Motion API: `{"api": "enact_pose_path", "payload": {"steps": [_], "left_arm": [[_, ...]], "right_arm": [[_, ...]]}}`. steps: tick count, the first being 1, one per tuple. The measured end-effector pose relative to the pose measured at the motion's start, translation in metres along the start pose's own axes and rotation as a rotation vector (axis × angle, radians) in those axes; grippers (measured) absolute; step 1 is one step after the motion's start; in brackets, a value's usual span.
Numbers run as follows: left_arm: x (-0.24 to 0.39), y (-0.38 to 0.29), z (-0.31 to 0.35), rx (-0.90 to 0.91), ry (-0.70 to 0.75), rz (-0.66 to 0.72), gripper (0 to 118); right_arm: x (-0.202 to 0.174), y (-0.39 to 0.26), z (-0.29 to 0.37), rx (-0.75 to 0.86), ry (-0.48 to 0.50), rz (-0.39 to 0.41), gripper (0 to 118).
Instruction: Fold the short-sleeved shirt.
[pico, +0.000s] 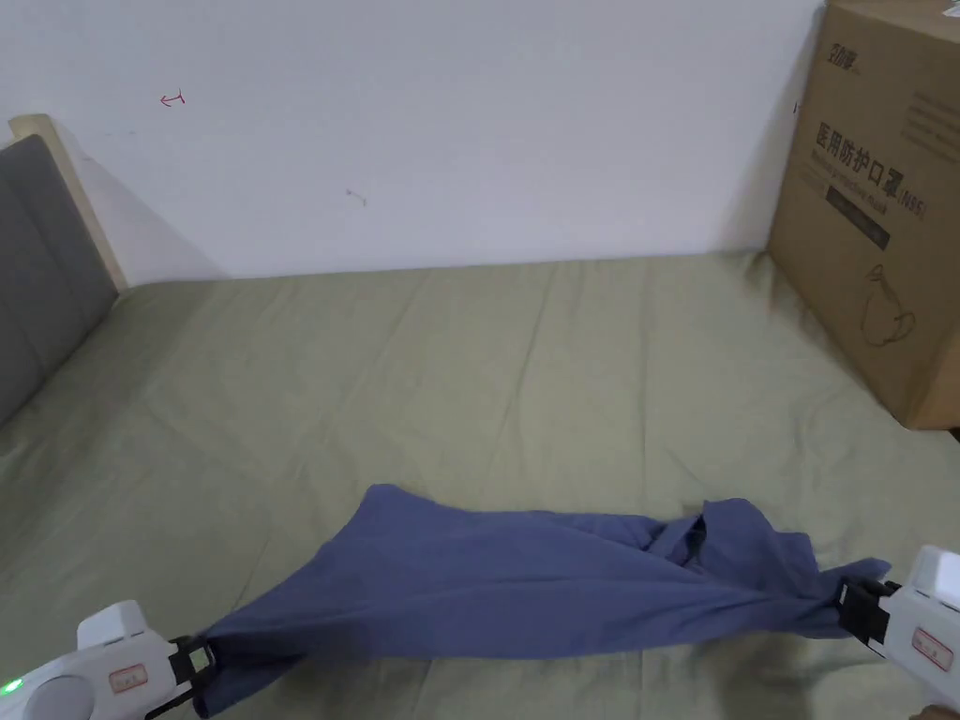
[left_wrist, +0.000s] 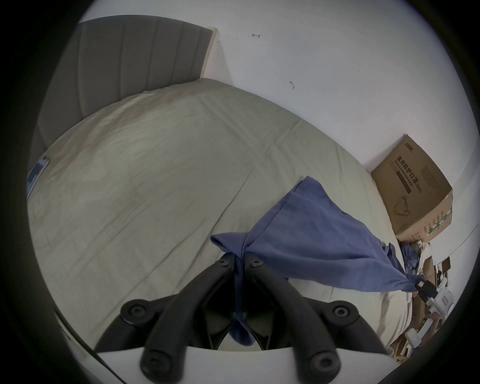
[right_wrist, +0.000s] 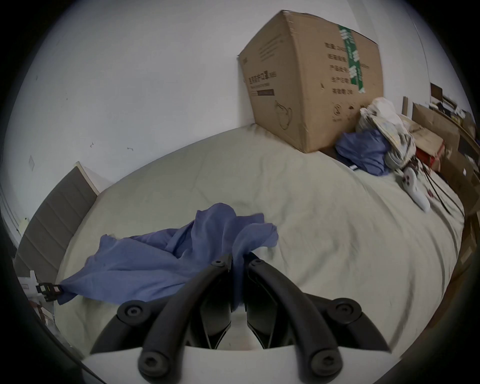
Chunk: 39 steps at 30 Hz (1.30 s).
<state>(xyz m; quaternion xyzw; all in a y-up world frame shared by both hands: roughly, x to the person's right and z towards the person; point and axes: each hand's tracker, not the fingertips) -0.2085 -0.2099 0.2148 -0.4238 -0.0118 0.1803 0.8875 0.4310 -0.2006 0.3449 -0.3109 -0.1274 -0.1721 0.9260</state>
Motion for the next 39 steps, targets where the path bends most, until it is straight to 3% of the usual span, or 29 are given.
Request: {"api": "enact_pose_path", "payload": {"steps": [4, 10, 19, 20, 23, 24, 26, 27, 39], "left_arm": [[-0.011, -0.025, 0.028, 0.002, -0.028, 0.036, 5], [-0.025, -0.060, 0.053, -0.032, 0.000, -0.021, 5], [-0.027, -0.090, 0.030, -0.158, 0.075, -0.012, 7], [-0.026, -0.091, 0.027, -0.169, 0.085, -0.022, 14], [-0.015, -0.092, 0.027, -0.190, 0.154, -0.083, 60], [-0.011, -0.091, 0.030, -0.177, 0.168, -0.104, 79], [0.001, -0.084, 0.045, -0.110, 0.158, -0.132, 95], [0.008, -0.080, 0.052, -0.080, 0.141, -0.140, 96], [0.129, -0.021, 0.155, 0.442, -0.122, -0.247, 96]], "right_arm": [[0.010, -0.021, 0.033, -0.004, 0.012, -0.017, 6], [0.025, -0.052, 0.066, -0.070, -0.004, -0.044, 6], [0.039, -0.081, 0.027, -0.292, -0.120, -0.010, 6], [0.036, -0.082, 0.023, -0.301, -0.125, 0.006, 6], [0.030, -0.077, 0.023, -0.309, -0.138, 0.032, 15], [0.029, -0.073, 0.026, -0.307, -0.147, 0.035, 32], [0.022, -0.062, 0.038, -0.261, -0.151, 0.047, 67], [0.019, -0.054, 0.045, -0.215, -0.145, 0.061, 72], [-0.033, 0.045, 0.145, 0.300, -0.041, 0.197, 72]]}}
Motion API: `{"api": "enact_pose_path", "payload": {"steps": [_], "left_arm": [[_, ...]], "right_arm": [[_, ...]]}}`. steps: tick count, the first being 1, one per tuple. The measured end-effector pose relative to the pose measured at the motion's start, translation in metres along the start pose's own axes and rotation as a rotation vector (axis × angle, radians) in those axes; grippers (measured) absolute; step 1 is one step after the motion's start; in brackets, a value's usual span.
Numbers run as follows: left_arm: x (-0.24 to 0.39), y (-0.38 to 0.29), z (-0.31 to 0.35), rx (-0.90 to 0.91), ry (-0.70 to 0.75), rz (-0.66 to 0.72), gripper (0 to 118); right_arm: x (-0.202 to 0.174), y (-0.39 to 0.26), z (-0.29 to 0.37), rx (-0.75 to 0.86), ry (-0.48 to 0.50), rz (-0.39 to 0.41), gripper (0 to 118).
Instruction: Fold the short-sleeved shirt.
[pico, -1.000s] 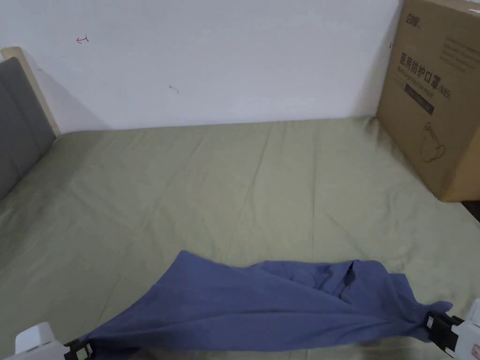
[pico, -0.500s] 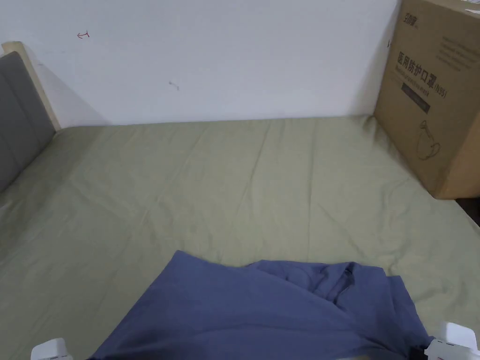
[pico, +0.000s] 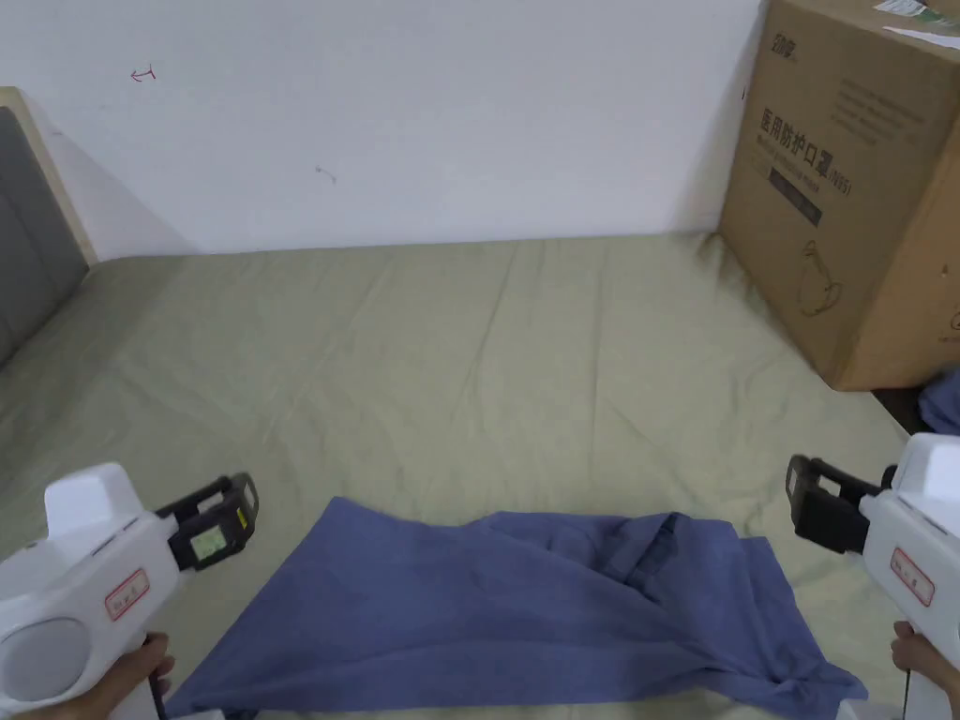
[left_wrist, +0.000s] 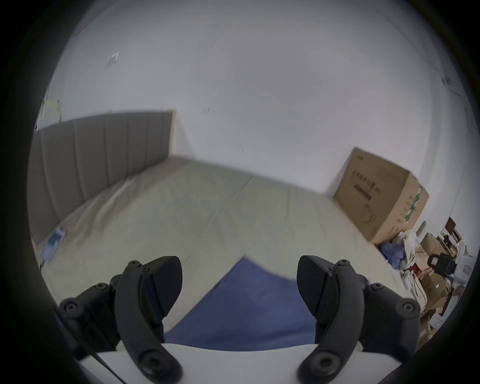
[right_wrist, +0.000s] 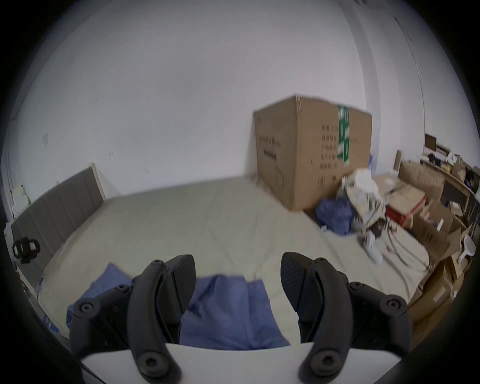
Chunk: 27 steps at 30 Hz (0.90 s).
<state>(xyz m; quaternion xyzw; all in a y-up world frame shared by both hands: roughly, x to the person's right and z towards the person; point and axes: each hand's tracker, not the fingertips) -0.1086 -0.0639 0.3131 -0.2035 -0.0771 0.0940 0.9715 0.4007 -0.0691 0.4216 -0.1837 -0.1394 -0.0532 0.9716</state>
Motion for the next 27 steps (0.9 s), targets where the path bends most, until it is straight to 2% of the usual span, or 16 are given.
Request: {"api": "enact_pose_path", "payload": {"steps": [2, 5, 8, 9, 10, 11, 14, 17, 21, 27], "left_arm": [[0.015, 0.007, 0.005, 0.064, -0.013, -0.036, 95], [0.035, 0.011, 0.006, 0.129, -0.015, -0.099, 81], [0.044, 0.009, 0.003, 0.144, -0.037, -0.099, 34], [0.046, 0.009, 0.003, 0.147, -0.057, -0.088, 17], [0.048, 0.008, 0.002, 0.147, -0.073, -0.082, 5], [0.050, 0.006, 0.001, 0.147, -0.088, -0.086, 0], [0.056, 0.003, -0.003, 0.146, -0.099, -0.145, 0], [0.056, 0.003, -0.012, 0.111, -0.129, -0.133, 0], [0.057, 0.005, -0.034, 0.062, -0.121, -0.156, 0], [0.045, 0.012, -0.108, -0.168, -0.152, -0.111, 0]], "right_arm": [[-0.004, 0.009, 0.009, 0.052, -0.002, 0.009, 72], [-0.015, 0.016, 0.023, 0.111, -0.015, 0.032, 70], [-0.028, 0.018, 0.036, 0.149, -0.018, 0.060, 58], [-0.031, 0.018, 0.037, 0.150, -0.016, 0.070, 40], [-0.037, 0.018, 0.043, 0.161, -0.010, 0.082, 20], [-0.040, 0.017, 0.044, 0.172, -0.008, 0.095, 3], [-0.044, 0.015, 0.045, 0.188, 0.014, 0.134, 1], [-0.052, 0.013, 0.044, 0.191, 0.014, 0.158, 1], [-0.051, 0.014, 0.034, 0.171, 0.035, 0.142, 1], [-0.047, 0.016, 0.010, 0.138, 0.043, 0.151, 1]]}}
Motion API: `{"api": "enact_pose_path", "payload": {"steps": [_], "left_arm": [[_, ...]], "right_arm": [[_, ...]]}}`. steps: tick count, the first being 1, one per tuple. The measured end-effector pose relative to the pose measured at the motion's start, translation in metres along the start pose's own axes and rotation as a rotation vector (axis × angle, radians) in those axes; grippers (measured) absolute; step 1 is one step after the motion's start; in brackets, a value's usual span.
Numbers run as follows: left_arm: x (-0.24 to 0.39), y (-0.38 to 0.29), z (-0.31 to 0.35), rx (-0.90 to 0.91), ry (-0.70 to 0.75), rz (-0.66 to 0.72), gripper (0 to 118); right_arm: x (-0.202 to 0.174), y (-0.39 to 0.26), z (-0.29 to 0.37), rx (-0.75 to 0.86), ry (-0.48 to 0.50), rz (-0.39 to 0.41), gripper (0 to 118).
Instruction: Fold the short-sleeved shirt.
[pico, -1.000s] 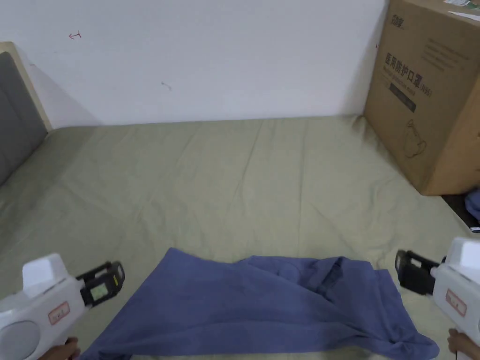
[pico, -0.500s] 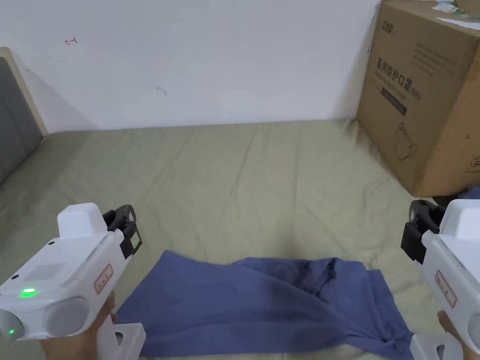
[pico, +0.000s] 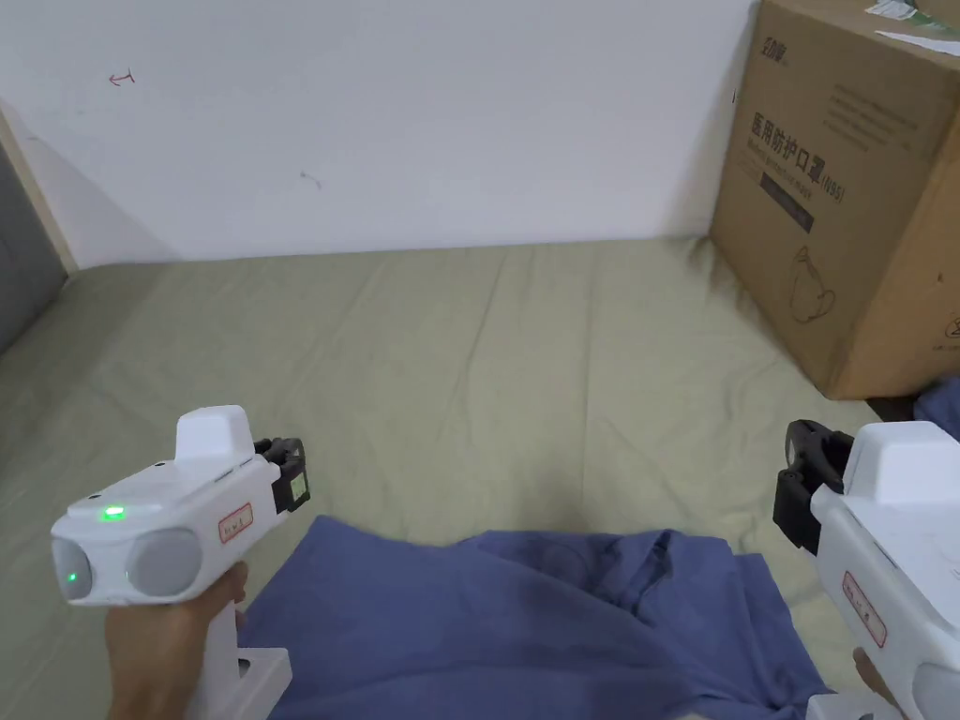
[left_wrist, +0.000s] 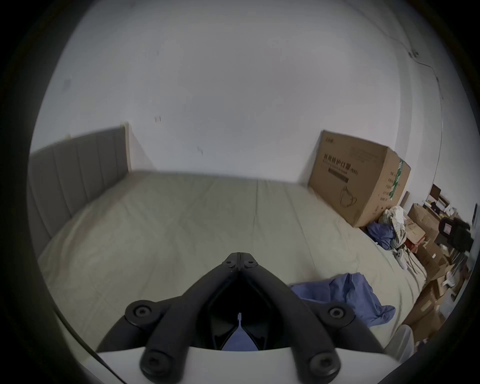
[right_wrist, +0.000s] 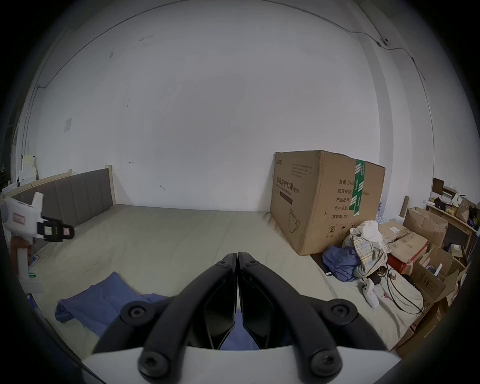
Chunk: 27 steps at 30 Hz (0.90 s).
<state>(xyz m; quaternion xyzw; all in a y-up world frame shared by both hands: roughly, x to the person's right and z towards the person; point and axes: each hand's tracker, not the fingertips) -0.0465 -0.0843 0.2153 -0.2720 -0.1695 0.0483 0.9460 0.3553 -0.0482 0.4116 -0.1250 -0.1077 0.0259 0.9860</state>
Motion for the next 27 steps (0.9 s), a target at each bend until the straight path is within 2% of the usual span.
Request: {"api": "enact_pose_path", "payload": {"steps": [4, 5, 9, 11, 17, 18, 19, 21, 24, 26, 27], "left_arm": [[-0.017, 0.005, -0.061, -0.130, 0.015, -0.016, 0], [-0.023, 0.004, -0.079, -0.178, 0.011, -0.016, 6], [-0.042, -0.005, -0.141, -0.346, 0.072, -0.008, 74], [-0.048, -0.015, -0.166, -0.384, 0.098, -0.042, 80], [-0.063, -0.045, -0.210, -0.521, 0.130, -0.072, 78], [-0.064, -0.050, -0.215, -0.538, 0.136, -0.072, 70], [-0.064, -0.054, -0.219, -0.553, 0.136, -0.072, 56], [-0.065, -0.062, -0.225, -0.599, 0.108, -0.062, 21], [-0.057, -0.069, -0.223, -0.568, 0.123, -0.092, 17], [-0.053, -0.069, -0.219, -0.559, 0.111, -0.090, 4], [-0.051, -0.069, -0.216, -0.546, 0.120, -0.094, 2]], "right_arm": [[0.004, -0.004, -0.018, -0.023, -0.003, 0.000, 1], [0.006, -0.005, -0.023, -0.033, -0.006, -0.003, 1], [0.010, -0.011, -0.042, -0.077, -0.024, -0.007, 1], [0.012, -0.015, -0.052, -0.093, -0.033, -0.004, 1], [0.016, -0.028, -0.072, -0.151, -0.049, -0.001, 1], [0.017, -0.031, -0.074, -0.161, -0.051, 0.000, 1], [0.018, -0.033, -0.076, -0.171, -0.053, -0.001, 1], [0.021, -0.038, -0.078, -0.191, -0.056, -0.007, 1], [0.027, -0.046, -0.079, -0.224, -0.062, -0.023, 1], [0.035, -0.051, -0.080, -0.260, -0.069, -0.054, 1], [0.040, -0.055, -0.081, -0.277, -0.075, -0.067, 1]]}}
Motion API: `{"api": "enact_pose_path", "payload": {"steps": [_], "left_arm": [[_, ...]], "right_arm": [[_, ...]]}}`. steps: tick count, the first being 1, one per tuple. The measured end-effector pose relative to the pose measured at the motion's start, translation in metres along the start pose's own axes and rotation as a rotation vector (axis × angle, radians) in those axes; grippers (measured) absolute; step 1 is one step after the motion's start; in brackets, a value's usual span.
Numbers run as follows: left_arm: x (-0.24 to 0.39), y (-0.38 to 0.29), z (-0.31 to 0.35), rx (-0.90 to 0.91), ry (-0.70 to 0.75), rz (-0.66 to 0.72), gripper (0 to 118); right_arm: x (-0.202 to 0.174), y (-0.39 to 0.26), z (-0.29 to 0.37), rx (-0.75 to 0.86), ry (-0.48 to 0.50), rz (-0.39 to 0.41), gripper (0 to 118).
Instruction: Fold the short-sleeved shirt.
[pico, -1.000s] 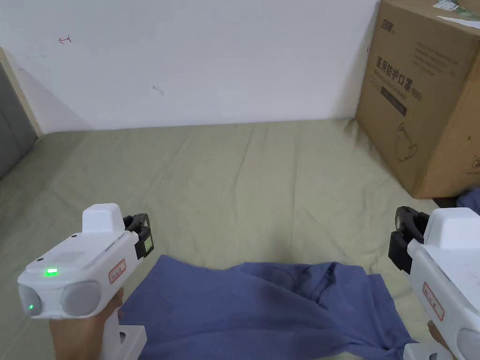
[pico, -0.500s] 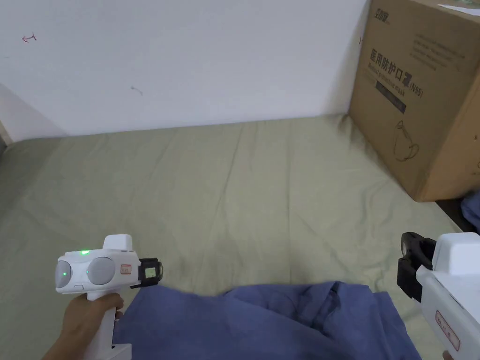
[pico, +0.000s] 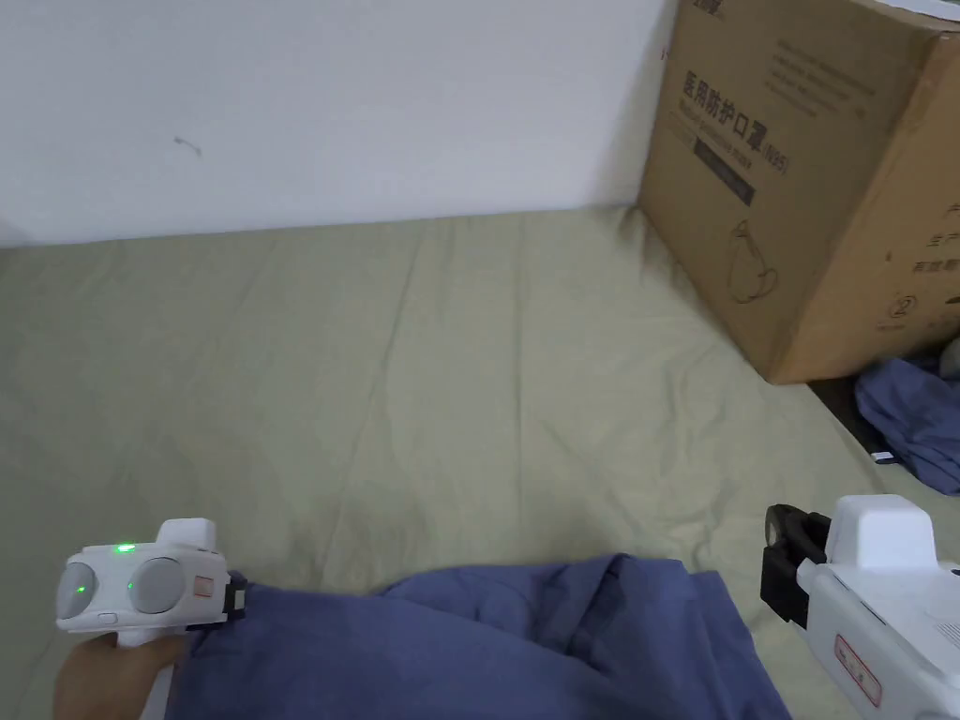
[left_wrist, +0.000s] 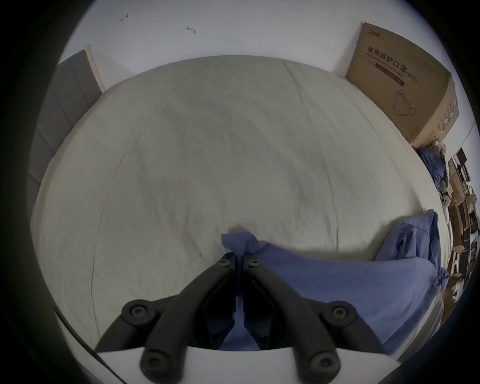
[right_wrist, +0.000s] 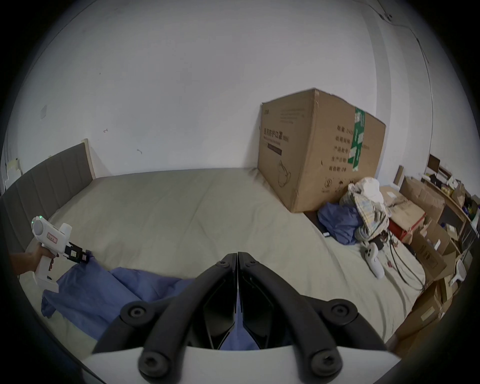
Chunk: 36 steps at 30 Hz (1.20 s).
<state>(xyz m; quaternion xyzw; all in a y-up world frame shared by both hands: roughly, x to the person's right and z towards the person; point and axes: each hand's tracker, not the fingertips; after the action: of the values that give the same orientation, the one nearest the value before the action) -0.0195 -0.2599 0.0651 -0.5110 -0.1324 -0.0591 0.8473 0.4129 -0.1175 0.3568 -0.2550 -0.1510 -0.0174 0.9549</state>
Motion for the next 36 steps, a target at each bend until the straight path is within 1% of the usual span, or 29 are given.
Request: {"api": "enact_pose_path", "payload": {"steps": [2, 3, 4, 5, 6, 7, 8, 9, 11, 13, 15, 17, 18, 19, 20, 21, 23, 24, 27, 29, 31, 32, 36], "left_arm": [[0.000, -0.003, 0.013, 0.064, -0.017, 0.010, 1], [0.000, -0.005, 0.023, 0.102, -0.033, 0.028, 0], [0.000, -0.007, 0.034, 0.139, -0.051, 0.040, 0], [-0.001, -0.009, 0.046, 0.171, -0.074, 0.051, 0], [-0.002, -0.011, 0.060, 0.207, -0.090, 0.066, 0], [-0.002, -0.013, 0.072, 0.230, -0.102, 0.070, 0], [-0.003, -0.017, 0.085, 0.270, -0.119, 0.072, 0], [-0.004, -0.019, 0.096, 0.294, -0.132, 0.075, 0], [-0.002, -0.025, 0.120, 0.313, -0.143, 0.078, 0], [-0.004, -0.029, 0.133, 0.321, -0.151, 0.086, 0], [-0.005, -0.032, 0.144, 0.334, -0.157, 0.100, 0], [-0.005, -0.037, 0.150, 0.340, -0.157, 0.106, 0], [-0.005, -0.037, 0.151, 0.341, -0.157, 0.112, 0], [-0.005, -0.039, 0.153, 0.340, -0.158, 0.116, 0], [-0.004, -0.041, 0.155, 0.339, -0.156, 0.117, 0], [-0.003, -0.043, 0.156, 0.337, -0.152, 0.116, 0], [-0.011, -0.042, 0.151, 0.337, -0.145, 0.122, 0], [-0.011, -0.044, 0.152, 0.338, -0.146, 0.130, 0], [-0.011, -0.050, 0.159, 0.343, -0.151, 0.159, 0], [-0.013, -0.054, 0.166, 0.350, -0.152, 0.168, 0], [-0.014, -0.057, 0.175, 0.365, -0.155, 0.177, 0], [-0.015, -0.058, 0.180, 0.374, -0.157, 0.183, 0], [-0.022, -0.055, 0.203, 0.423, -0.154, 0.199, 0]], "right_arm": [[0.009, -0.007, -0.010, -0.061, -0.015, -0.022, 3], [0.013, -0.011, -0.016, -0.098, -0.031, -0.031, 7], [0.019, -0.017, -0.024, -0.126, -0.036, -0.044, 15], [0.024, -0.023, -0.033, -0.171, -0.039, -0.053, 32], [0.028, -0.031, -0.044, -0.222, -0.040, -0.071, 58], [0.032, -0.038, -0.054, -0.266, -0.029, -0.076, 74], [0.034, -0.047, -0.065, -0.314, -0.030, -0.071, 84], [0.035, -0.056, -0.074, -0.360, -0.034, -0.067, 86], [0.035, -0.072, -0.090, -0.439, -0.053, -0.023, 86], [0.029, -0.087, -0.097, -0.485, -0.046, -0.003, 82], [0.031, -0.105, -0.106, -0.553, -0.054, -0.024, 74], [0.036, -0.122, -0.116, -0.583, -0.047, -0.045, 69], [0.035, -0.128, -0.117, -0.594, -0.052, -0.050, 65], [0.035, -0.132, -0.117, -0.588, -0.053, -0.064, 63], [0.030, -0.133, -0.110, -0.560, -0.050, -0.078, 60], [0.029, -0.130, -0.108, -0.558, -0.051, -0.068, 43], [0.025, -0.125, -0.106, -0.559, -0.036, -0.052, 2], [0.017, -0.121, -0.093, -0.536, -0.036, -0.021, 2], [0.011, -0.116, -0.082, -0.496, -0.014, -0.001, 2], [0.009, -0.103, -0.061, -0.446, -0.023, -0.009, 1], [0.012, -0.085, -0.042, -0.367, -0.008, -0.034, 1], [0.025, -0.076, -0.042, -0.332, 0.001, -0.040, 1], [0.037, -0.028, -0.021, -0.193, 0.040, -0.051, 1]]}}
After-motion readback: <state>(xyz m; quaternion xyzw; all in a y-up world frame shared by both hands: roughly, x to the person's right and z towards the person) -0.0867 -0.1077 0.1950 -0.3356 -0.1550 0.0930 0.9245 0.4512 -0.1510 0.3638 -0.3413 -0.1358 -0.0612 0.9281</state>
